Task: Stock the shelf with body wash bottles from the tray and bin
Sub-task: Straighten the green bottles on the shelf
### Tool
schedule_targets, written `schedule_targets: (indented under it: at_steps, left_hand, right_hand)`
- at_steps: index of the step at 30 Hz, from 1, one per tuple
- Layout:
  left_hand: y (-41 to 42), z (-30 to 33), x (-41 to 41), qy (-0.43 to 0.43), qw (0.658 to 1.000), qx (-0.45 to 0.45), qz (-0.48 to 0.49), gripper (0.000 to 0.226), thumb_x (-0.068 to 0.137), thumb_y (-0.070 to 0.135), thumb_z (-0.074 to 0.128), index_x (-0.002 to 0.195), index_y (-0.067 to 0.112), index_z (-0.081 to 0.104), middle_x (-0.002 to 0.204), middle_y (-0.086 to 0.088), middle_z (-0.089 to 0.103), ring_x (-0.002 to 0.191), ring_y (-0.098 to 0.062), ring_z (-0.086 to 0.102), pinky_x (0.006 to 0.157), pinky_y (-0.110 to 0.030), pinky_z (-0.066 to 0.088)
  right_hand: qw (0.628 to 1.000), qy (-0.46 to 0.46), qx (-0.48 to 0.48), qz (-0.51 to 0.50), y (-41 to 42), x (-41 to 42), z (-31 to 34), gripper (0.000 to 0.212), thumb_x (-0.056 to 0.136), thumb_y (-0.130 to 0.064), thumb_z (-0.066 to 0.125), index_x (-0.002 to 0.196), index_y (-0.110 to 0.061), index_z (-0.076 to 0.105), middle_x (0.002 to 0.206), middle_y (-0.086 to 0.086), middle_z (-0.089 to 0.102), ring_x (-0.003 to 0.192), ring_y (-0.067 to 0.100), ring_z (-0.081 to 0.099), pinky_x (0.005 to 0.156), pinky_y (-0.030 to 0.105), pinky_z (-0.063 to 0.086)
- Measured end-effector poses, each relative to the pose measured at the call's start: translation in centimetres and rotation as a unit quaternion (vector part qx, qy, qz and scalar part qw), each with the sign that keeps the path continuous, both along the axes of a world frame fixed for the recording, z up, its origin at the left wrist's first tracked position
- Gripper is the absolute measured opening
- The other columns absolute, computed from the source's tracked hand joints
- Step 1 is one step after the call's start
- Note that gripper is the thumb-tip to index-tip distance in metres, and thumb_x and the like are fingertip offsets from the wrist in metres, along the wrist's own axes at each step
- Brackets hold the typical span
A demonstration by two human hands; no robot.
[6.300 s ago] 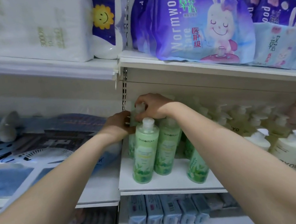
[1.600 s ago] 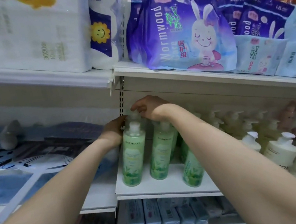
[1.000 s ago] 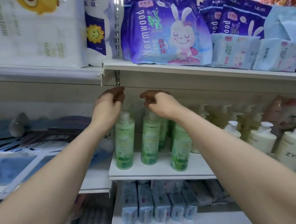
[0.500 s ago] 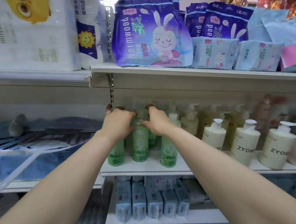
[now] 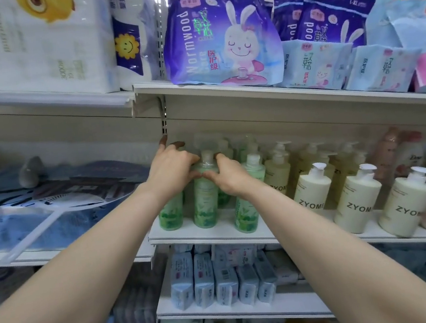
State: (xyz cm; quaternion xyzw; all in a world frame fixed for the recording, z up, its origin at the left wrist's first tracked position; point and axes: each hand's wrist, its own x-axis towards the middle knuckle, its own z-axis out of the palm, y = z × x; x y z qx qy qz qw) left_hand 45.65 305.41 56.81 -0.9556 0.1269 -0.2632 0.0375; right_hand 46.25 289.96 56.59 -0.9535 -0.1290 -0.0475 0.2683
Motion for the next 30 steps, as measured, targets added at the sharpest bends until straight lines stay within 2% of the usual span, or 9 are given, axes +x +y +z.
schedule_targets:
  at_steps: [7,12,14,16,18,22,25,28,30]
  left_hand:
    - [-0.3,-0.6,-0.3,-0.012,1.0,-0.001,-0.004,0.039,0.088,0.048,0.061,0.123,0.03,0.065,0.121,-0.007,0.067,0.138,-0.028,0.036,0.118,-0.046,0.01]
    - [0.1,-0.1,0.0,0.002,0.999,-0.035,-0.004,0.035,0.087,0.025,0.054,0.12,0.03,0.067,0.123,-0.002,0.066,0.138,-0.03,0.036,0.117,-0.047,0.013]
    - [0.3,1.0,0.4,-0.001,0.995,-0.097,-0.013,0.04,0.085,0.02,0.052,0.121,0.03,0.067,0.123,-0.006,0.066,0.129,-0.031,0.047,0.114,-0.043,0.027]
    - [0.5,2.0,1.4,-0.012,0.989,-0.146,-0.031,0.038,0.088,0.019,0.051,0.123,0.029,0.066,0.124,-0.005,0.066,0.118,-0.03,0.056,0.101,-0.039,0.045]
    - [0.6,2.9,2.8,-0.005,0.986,-0.161,-0.045,0.034,0.093,0.022,0.053,0.125,0.028,0.065,0.127,-0.003,0.065,0.118,-0.028,0.057,0.097,-0.037,0.047]
    - [-0.1,5.0,6.6,0.093,0.984,-0.145,-0.045,0.035,0.093,0.029,0.059,0.128,0.033,0.061,0.14,0.0,0.055,0.127,-0.024,0.051,0.107,-0.033,0.04]
    - [-0.7,5.7,8.9,0.179,0.973,-0.137,-0.047,0.038,0.091,0.028,0.062,0.128,0.036,0.061,0.137,-0.002,0.058,0.122,-0.025,0.056,0.104,-0.032,0.042]
    - [-1.0,5.5,10.1,0.217,0.963,-0.139,-0.078,0.037,0.091,0.02,0.062,0.127,0.028,0.063,0.132,0.0,0.062,0.119,-0.023,0.058,0.1,-0.027,0.042]
    - [-0.9,5.2,10.9,0.246,0.949,-0.171,-0.099,0.037,0.092,0.012,0.061,0.127,0.02,0.064,0.129,-0.003,0.064,0.118,-0.023,0.059,0.102,-0.03,0.044]
  right_hand:
    - [1.0,-0.017,0.023,0.0,-0.7,-0.4,0.2,0.061,0.096,-0.039,0.062,0.143,-0.005,0.043,0.142,0.016,0.054,0.127,0.033,0.052,0.1,0.038,0.046]
    - [0.998,-0.044,0.033,0.0,-1.0,0.2,2.0,0.05,0.102,-0.028,0.053,0.145,-0.005,0.043,0.145,0.015,0.052,0.133,0.032,0.049,0.109,0.039,0.041]
    - [0.997,-0.065,0.041,0.004,-1.3,1.1,3.3,0.05,0.103,-0.023,0.05,0.15,-0.011,0.04,0.15,0.012,0.048,0.138,0.029,0.045,0.114,0.038,0.037]
    - [0.996,-0.079,0.029,0.007,-1.7,2.4,4.6,0.052,0.102,-0.019,0.049,0.152,-0.016,0.038,0.153,0.009,0.045,0.14,0.027,0.043,0.116,0.034,0.035]
    - [0.996,-0.082,-0.017,0.008,-2.3,3.8,5.6,0.054,0.1,-0.018,0.052,0.152,-0.02,0.039,0.153,0.008,0.044,0.138,0.026,0.045,0.113,0.029,0.036]
    - [0.988,-0.047,-0.148,0.021,-2.3,6.4,6.3,0.058,0.097,-0.025,0.062,0.15,-0.021,0.041,0.155,0.008,0.042,0.139,0.027,0.042,0.11,0.028,0.034]
    - [0.98,-0.006,-0.195,0.029,-2.1,7.9,6.3,0.066,0.092,-0.024,0.069,0.151,-0.021,0.039,0.154,0.008,0.042,0.138,0.028,0.043,0.109,0.029,0.035]
    - [0.977,0.011,-0.209,0.034,-2.3,8.9,6.7,0.072,0.087,-0.022,0.074,0.151,-0.021,0.039,0.153,0.008,0.044,0.136,0.028,0.045,0.106,0.029,0.037]
    - [0.972,0.016,-0.232,0.039,-2.4,9.5,7.0,0.076,0.085,-0.022,0.076,0.151,-0.021,0.038,0.153,0.006,0.044,0.136,0.027,0.045,0.104,0.028,0.037]
